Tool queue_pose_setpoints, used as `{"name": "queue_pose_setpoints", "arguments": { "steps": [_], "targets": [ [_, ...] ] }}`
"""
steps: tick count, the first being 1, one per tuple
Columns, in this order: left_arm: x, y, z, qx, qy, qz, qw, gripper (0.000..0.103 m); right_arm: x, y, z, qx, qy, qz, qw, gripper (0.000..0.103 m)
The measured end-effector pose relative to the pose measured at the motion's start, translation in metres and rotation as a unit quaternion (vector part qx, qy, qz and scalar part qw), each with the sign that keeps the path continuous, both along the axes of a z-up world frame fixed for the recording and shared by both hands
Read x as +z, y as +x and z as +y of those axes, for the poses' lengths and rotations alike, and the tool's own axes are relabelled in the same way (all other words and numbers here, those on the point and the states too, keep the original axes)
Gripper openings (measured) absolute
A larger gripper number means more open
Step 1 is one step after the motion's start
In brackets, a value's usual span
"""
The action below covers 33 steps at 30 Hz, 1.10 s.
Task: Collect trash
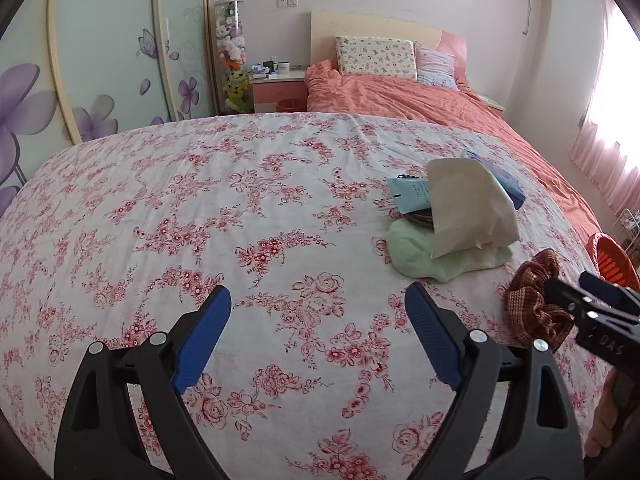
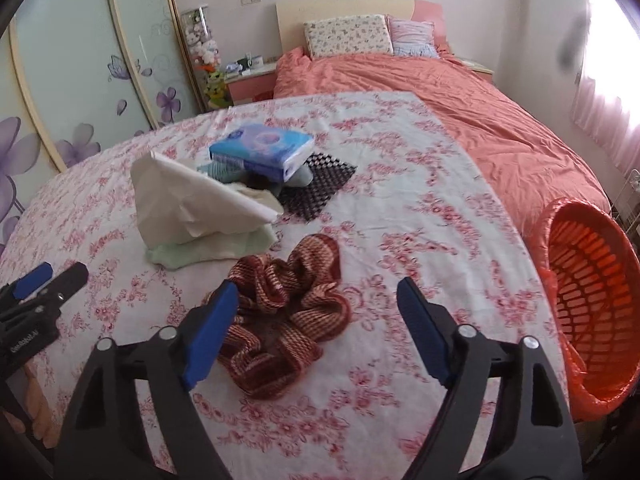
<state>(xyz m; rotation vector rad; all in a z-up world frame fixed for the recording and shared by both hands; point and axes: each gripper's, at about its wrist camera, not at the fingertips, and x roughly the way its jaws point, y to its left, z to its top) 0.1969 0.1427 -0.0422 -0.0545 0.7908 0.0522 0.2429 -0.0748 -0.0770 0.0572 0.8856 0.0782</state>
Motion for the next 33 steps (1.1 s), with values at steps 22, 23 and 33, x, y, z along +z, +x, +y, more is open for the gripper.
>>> {"name": "queue_pose_setpoints", "arguments": {
  "steps": [22, 23, 33],
  "targets": [
    [0.013, 0.056, -0.082, -0.04, -0.07, 0.015, 0.9966, 0.094, -0.008, -0.014, -0.053, -0.071, -0.023, 0.005, 0.997, 0.017],
    [0.013, 0.06, -0.084, -0.035, -0.062, 0.015, 0.9974, 0.094, -0.008, -0.012, -0.052, -0.07, -0.026, 0.004, 0.997, 0.017],
    [-0.013, 0.075, -0.075, -0.031, -0.067, 0.067, 0.995, 0.055, -0.011, -0.011, -0.053, -0.068, -0.027, 0.006, 0.997, 0.02]
  ]
}}
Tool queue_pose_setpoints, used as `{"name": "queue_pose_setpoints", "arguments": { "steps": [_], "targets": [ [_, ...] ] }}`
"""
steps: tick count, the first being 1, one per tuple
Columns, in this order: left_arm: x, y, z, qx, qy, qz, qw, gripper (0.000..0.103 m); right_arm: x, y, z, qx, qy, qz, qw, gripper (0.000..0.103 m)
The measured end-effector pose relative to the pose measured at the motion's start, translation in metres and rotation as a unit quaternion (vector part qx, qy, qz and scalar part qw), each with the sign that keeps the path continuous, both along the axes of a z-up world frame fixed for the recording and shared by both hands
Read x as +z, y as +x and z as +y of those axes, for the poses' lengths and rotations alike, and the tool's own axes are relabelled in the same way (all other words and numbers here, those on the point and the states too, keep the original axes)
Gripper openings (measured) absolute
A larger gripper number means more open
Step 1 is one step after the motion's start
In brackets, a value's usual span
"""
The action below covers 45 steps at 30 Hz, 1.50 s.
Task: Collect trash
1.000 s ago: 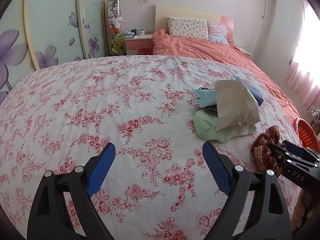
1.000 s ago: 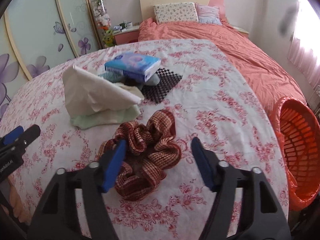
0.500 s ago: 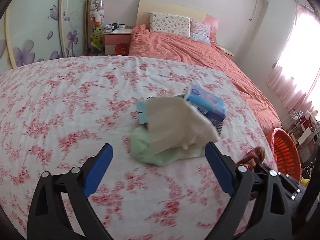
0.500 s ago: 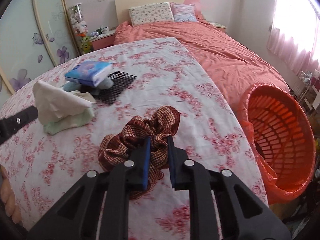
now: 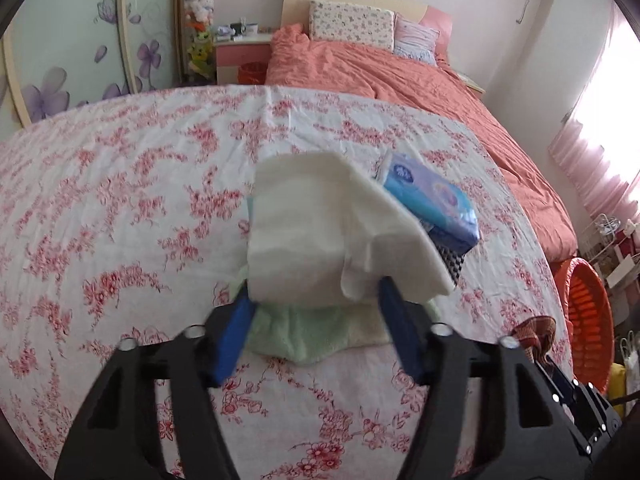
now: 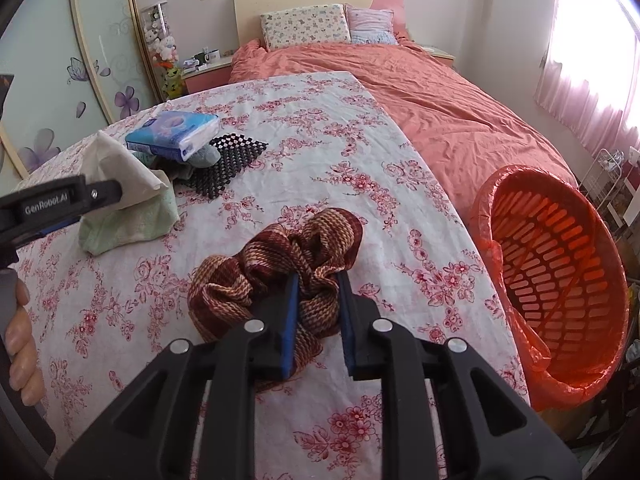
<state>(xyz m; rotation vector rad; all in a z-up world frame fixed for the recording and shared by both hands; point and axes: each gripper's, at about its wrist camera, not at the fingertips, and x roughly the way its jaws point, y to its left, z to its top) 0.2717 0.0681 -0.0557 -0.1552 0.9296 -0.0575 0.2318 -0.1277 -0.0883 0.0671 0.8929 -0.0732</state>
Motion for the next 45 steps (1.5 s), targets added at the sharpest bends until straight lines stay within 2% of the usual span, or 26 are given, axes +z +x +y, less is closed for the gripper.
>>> {"name": "queue_pose_setpoints", "arguments": {
  "steps": [2, 3, 6, 8, 9, 10, 13, 15, 24, 27, 32, 36, 40, 45],
  "targets": [
    [0.0, -0.003, 0.006, 0.0, 0.002, -0.005, 1.0, 0.045, -0.001, 0.0, 0.0, 0.001, -0.002, 0.0, 1.0, 0.02],
    [0.001, -0.004, 0.01, 0.001, 0.005, -0.007, 1.0, 0.034, -0.001, 0.0, 0.001, 0.0, -0.003, 0.0, 1.0, 0.021],
    [0.004, -0.006, 0.019, 0.002, -0.007, -0.01, 0.9999, 0.034, -0.001, 0.0, 0.0, 0.0, -0.002, 0.0, 1.0, 0.021],
    [0.011, -0.013, 0.022, 0.002, -0.018, -0.021, 0.9996, 0.045, -0.001, 0.0, 0.0, 0.001, -0.003, 0.0, 1.0, 0.022],
    [0.015, -0.016, 0.022, 0.004, -0.02, -0.027, 0.9994, 0.064, -0.002, 0.0, 0.0, 0.002, -0.003, 0.0, 1.0, 0.022],
    [0.02, -0.021, 0.023, 0.012, -0.02, -0.039, 0.999, 0.078, -0.002, 0.0, 0.0, 0.002, -0.004, -0.001, 1.0, 0.022],
    [0.032, -0.026, 0.014, 0.02, -0.013, -0.063, 0.9978, 0.091, -0.004, 0.0, 0.0, 0.004, -0.011, -0.005, 1.0, 0.023],
    [0.035, -0.019, 0.006, 0.025, -0.004, -0.061, 0.9978, 0.094, -0.004, 0.0, 0.0, 0.005, -0.015, -0.005, 1.0, 0.024],
    [0.018, 0.025, -0.024, 0.085, 0.061, 0.006, 0.9945, 0.095, -0.005, 0.001, 0.002, 0.005, -0.012, -0.004, 1.0, 0.025],
    [0.016, 0.018, -0.016, 0.075, 0.052, 0.005, 0.9958, 0.094, -0.005, 0.001, 0.002, 0.005, -0.008, -0.004, 1.0, 0.026],
    [0.02, -0.014, 0.01, 0.02, 0.029, -0.015, 0.9993, 0.092, -0.006, 0.001, 0.0, 0.006, -0.005, -0.004, 1.0, 0.026],
    [0.023, -0.037, 0.025, -0.012, 0.037, -0.025, 0.9989, 0.087, -0.006, 0.001, -0.001, 0.006, -0.004, -0.004, 1.0, 0.026],
    [0.018, -0.047, 0.035, -0.022, 0.034, -0.024, 0.9989, 0.087, -0.006, 0.001, 0.0, 0.005, -0.004, -0.004, 1.0, 0.027],
    [0.009, -0.05, 0.041, -0.022, 0.007, -0.015, 0.9996, 0.083, -0.006, 0.0, -0.001, 0.005, -0.006, -0.004, 1.0, 0.027]
  ]
}}
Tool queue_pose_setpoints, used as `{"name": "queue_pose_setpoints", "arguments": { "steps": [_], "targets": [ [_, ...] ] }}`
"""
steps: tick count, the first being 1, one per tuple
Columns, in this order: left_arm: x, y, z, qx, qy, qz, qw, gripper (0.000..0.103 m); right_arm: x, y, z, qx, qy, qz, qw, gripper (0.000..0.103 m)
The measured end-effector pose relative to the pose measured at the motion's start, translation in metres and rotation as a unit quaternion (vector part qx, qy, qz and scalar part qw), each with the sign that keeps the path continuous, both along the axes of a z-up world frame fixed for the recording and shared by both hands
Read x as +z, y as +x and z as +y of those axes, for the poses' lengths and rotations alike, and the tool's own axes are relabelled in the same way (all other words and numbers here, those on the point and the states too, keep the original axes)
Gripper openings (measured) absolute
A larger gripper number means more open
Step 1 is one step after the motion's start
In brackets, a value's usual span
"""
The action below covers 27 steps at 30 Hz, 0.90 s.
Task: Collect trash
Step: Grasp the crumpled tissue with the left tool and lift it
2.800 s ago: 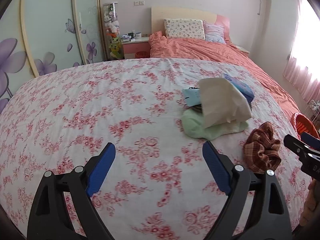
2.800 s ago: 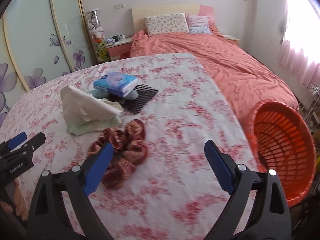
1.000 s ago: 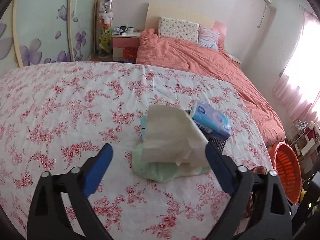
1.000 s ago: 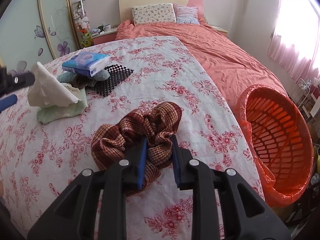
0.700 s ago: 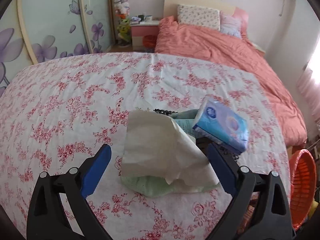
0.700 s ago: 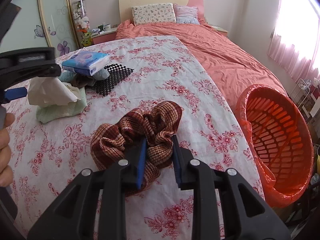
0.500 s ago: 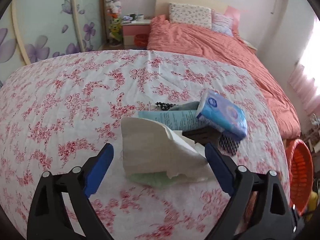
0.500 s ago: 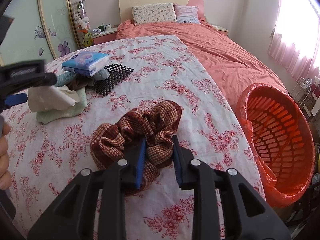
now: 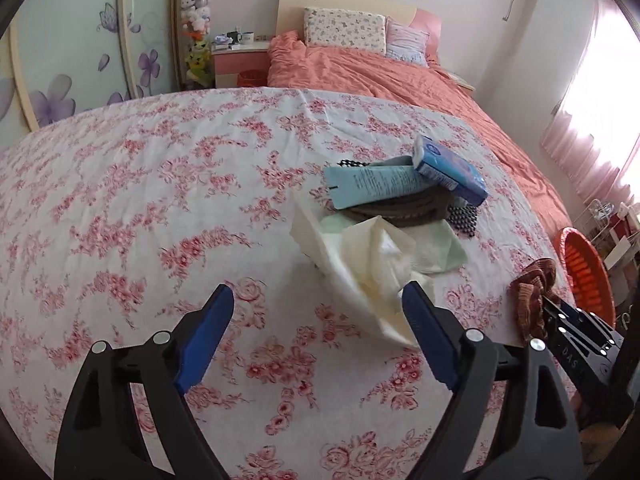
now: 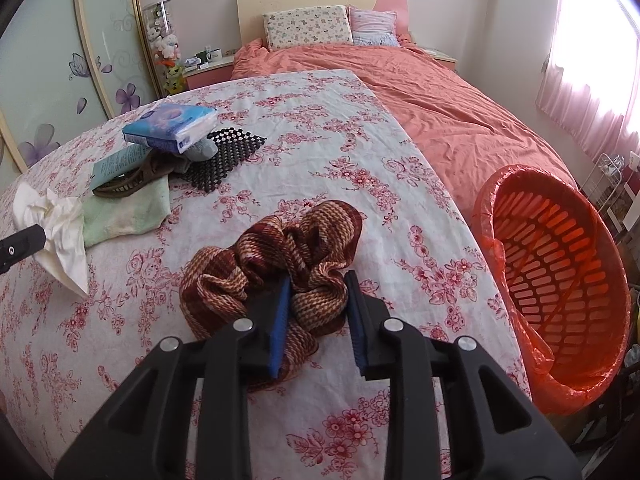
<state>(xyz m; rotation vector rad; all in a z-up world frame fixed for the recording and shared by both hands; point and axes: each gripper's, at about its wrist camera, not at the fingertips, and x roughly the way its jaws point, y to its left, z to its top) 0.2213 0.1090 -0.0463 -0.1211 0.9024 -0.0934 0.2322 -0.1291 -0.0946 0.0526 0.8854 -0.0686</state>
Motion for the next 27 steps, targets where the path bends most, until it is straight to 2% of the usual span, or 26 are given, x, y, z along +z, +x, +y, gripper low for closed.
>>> {"name": "queue_pose_setpoints", "arguments": {
  "steps": [5, 7, 9, 19, 23, 26, 27],
  "targets": [
    [-0.003, 0.004, -0.007, 0.013, -0.012, 0.0, 0.9998, 0.081, 0.0, 0.0, 0.0, 0.0, 0.0, 0.0, 1.0, 0.028],
    [-0.007, 0.008, -0.01, 0.018, -0.01, 0.006, 0.9998, 0.072, 0.0, 0.0, -0.002, -0.001, 0.0, 0.0, 1.0, 0.028],
    [-0.011, 0.01, -0.009, 0.023, -0.015, 0.011, 0.9996, 0.069, 0.0, -0.001, -0.003, -0.002, 0.0, 0.001, 1.0, 0.029],
    [-0.015, 0.007, -0.021, 0.039, -0.038, 0.003, 0.9985, 0.069, 0.0, 0.0, -0.003, -0.001, -0.005, 0.001, 1.0, 0.029],
    [-0.019, 0.01, -0.032, 0.041, -0.03, 0.002, 0.9987, 0.068, 0.0, 0.0, -0.003, -0.001, -0.007, 0.002, 1.0, 0.029],
    [-0.025, 0.012, -0.041, 0.026, -0.013, 0.01, 0.9995, 0.053, 0.0, 0.0, -0.003, -0.001, -0.006, 0.002, 1.0, 0.029],
    [-0.024, 0.011, -0.043, 0.026, 0.0, 0.008, 0.9996, 0.039, 0.0, 0.0, -0.003, -0.001, -0.006, 0.002, 1.0, 0.029]
  ]
}}
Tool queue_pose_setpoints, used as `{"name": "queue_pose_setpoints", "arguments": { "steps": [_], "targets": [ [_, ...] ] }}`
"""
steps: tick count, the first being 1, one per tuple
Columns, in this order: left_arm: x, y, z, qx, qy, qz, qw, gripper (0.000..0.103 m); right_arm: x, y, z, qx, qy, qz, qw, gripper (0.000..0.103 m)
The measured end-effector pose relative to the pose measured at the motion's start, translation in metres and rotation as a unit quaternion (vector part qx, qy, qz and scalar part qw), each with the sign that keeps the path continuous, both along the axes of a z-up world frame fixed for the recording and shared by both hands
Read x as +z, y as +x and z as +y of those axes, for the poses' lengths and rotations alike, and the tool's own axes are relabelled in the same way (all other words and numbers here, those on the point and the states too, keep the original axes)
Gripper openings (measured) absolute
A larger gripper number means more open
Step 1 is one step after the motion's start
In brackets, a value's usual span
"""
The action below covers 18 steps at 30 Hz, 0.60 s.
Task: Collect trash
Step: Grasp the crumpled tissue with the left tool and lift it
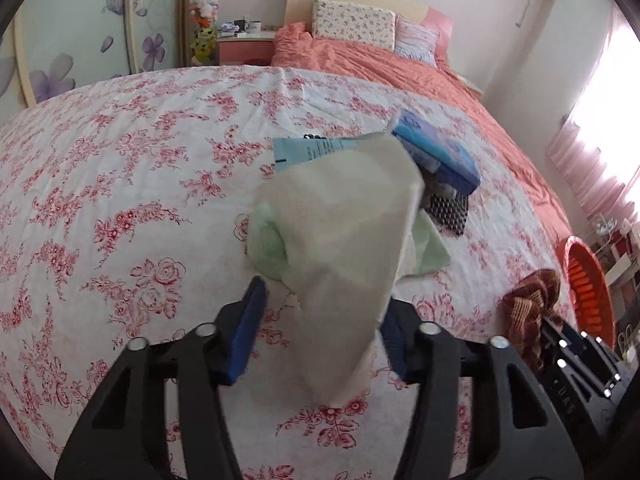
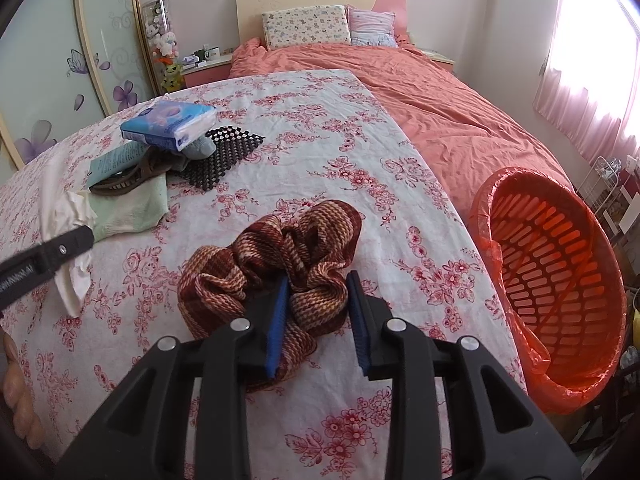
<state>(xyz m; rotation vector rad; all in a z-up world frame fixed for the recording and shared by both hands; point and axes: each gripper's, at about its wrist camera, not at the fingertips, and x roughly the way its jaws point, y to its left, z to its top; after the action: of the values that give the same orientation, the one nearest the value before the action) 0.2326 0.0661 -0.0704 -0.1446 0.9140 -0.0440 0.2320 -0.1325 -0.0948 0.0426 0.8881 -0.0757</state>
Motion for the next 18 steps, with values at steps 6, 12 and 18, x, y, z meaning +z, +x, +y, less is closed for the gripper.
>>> {"name": "queue_pose_setpoints", "arguments": {
  "steps": [6, 12, 18],
  "targets": [
    [0.003, -0.002, 0.028, -0.002, 0.029, 0.01, 0.9995, 0.031, 0.0, 0.0, -0.001, 0.0, 0.001, 0.0, 1.0, 0.03],
    [-0.002, -0.007, 0.062, 0.034, 0.062, 0.007, 0.9975, 0.035, 0.0, 0.0, 0.0, 0.0, 0.001, 0.0, 1.0, 0.03],
    [-0.005, -0.013, 0.055, 0.031, 0.091, -0.011, 0.9953, 0.038, 0.0, 0.0, -0.002, -0.005, 0.006, 0.001, 1.0, 0.034]
  ]
}}
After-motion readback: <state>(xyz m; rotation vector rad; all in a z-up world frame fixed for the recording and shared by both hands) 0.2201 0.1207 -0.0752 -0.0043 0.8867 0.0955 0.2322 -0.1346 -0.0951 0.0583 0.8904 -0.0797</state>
